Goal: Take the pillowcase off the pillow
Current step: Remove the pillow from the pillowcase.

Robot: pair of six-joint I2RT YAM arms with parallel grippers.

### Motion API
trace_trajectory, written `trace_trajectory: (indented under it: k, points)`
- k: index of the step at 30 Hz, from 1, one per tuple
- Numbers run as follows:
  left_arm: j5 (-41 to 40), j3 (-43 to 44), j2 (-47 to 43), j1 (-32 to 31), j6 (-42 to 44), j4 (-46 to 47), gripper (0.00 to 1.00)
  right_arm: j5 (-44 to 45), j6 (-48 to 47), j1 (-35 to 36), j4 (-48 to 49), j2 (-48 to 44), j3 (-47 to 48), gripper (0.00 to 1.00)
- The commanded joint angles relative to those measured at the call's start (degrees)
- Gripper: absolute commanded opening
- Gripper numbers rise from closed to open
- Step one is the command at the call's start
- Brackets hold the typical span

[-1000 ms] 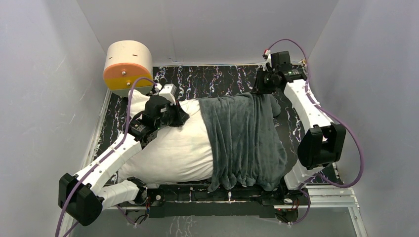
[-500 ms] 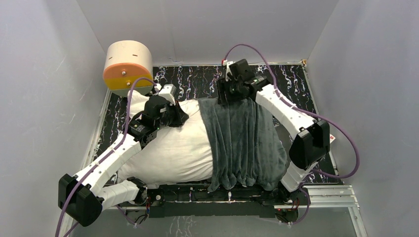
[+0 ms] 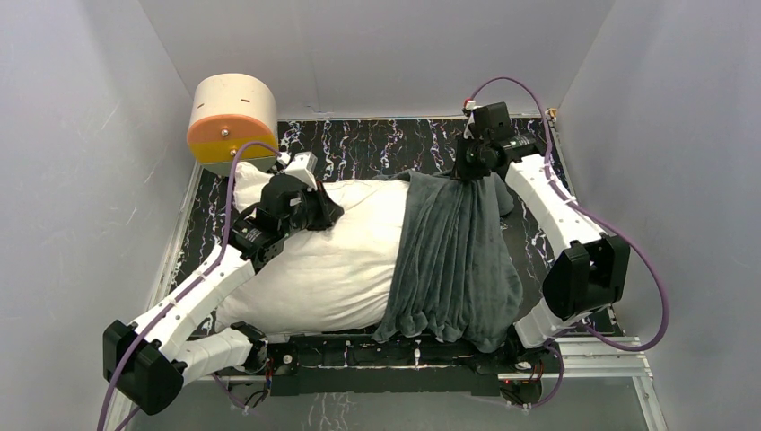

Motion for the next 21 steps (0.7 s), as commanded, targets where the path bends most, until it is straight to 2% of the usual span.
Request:
trace_trajectory:
  k: [1, 4, 7, 10, 12, 14, 15, 16, 19, 21]
  points:
    - [-5.1, -0.2, -2.0, 1.4, 2.0, -10.9, 0.0, -0.2, -1.4, -4.7, 4.8, -4.5, 1.9, 0.1]
    - [-3.8, 0.0, -1.8, 1.4, 2.1, -10.4, 0.0, -6.6, -1.5, -3.2, 3.9, -4.7, 3.2, 0.22]
    - [-3.4, 0.3, -1.5, 1.4, 2.1, -10.2, 0.0, -6.7, -2.1, -0.4, 1.1, -4.3, 6.0, 0.46]
    - [-3.7, 0.9, -0.6, 1.4, 2.2, -10.4, 0.0, 1.6, -1.4, 1.0, -0.3, -6.0, 6.0, 0.64]
    - [-4.5, 1.7, 0.1, 1.4, 2.4, -11.3, 0.0, 8.1, -1.0, 1.0, -0.2, -9.6, 4.0, 0.7]
    - [-6.9, 3.0, 0.9, 1.4, 3.4, -12.8, 0.0, 14.5, -0.5, 1.0, 2.0, -17.6, -2.7, 0.77]
    - [-8.5, 4.3, 2.0, 1.4, 4.1, -14.0, 0.0, 12.9, 0.6, 1.0, 2.9, -24.5, -9.6, 0.8]
    - [-9.5, 5.8, 3.0, 1.5, 4.6, -14.7, 0.0, 6.9, 2.0, 1.0, 3.2, -28.5, -13.8, 0.82]
    - [-10.0, 11.4, 9.4, 3.1, 5.8, -16.3, 0.0, -9.6, 9.3, 1.0, 2.4, -35.9, -25.8, 0.86]
    - [-6.4, 14.7, 13.0, 6.3, 7.2, -15.8, 0.0, -12.4, 12.1, 1.0, 0.6, -36.9, -29.9, 0.86]
